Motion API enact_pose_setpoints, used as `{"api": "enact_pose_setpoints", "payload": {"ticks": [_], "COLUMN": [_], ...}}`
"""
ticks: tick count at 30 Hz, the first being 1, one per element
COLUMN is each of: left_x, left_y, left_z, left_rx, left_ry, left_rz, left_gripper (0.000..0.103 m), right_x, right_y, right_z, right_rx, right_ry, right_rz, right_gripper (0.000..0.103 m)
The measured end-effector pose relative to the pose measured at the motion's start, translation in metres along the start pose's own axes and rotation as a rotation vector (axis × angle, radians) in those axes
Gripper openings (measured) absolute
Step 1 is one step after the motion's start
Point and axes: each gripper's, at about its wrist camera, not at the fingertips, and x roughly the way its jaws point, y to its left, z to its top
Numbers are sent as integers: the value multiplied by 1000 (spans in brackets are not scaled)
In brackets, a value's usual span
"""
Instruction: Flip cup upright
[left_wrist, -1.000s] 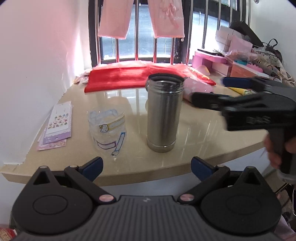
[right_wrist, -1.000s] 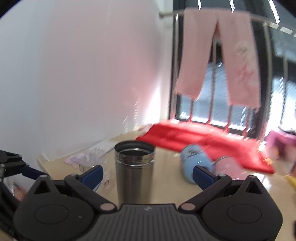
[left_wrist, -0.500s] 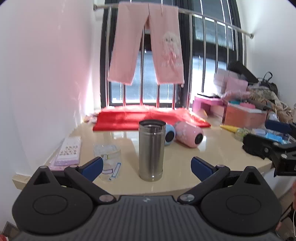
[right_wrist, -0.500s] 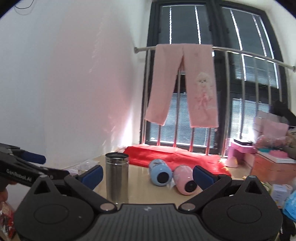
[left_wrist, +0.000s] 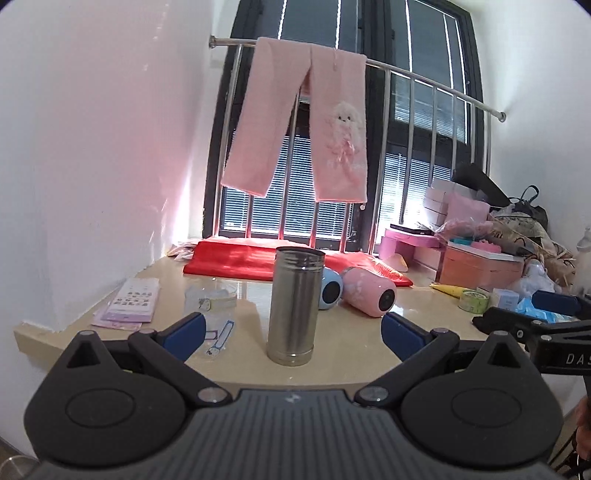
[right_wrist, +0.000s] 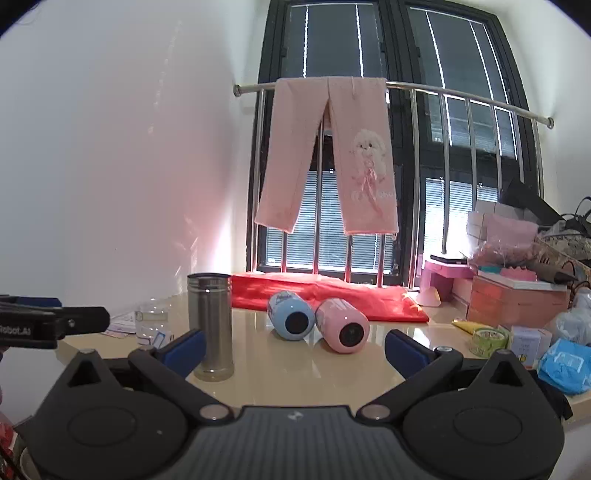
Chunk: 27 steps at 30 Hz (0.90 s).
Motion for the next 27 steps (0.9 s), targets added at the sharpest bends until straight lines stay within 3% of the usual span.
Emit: {"api": "enact_pose_setpoints", "payload": {"ticks": [27], "left_x": [2], "left_y": [1], "left_z": [-3], "left_rx": [5], "left_ry": [4], "left_rz": [-16], "left_gripper": [103], "right_x": [1], "right_y": [4], "right_z": [-5], "right_rx": [17], "right_ry": [17], "right_rz": [4], "right_gripper": [103]}}
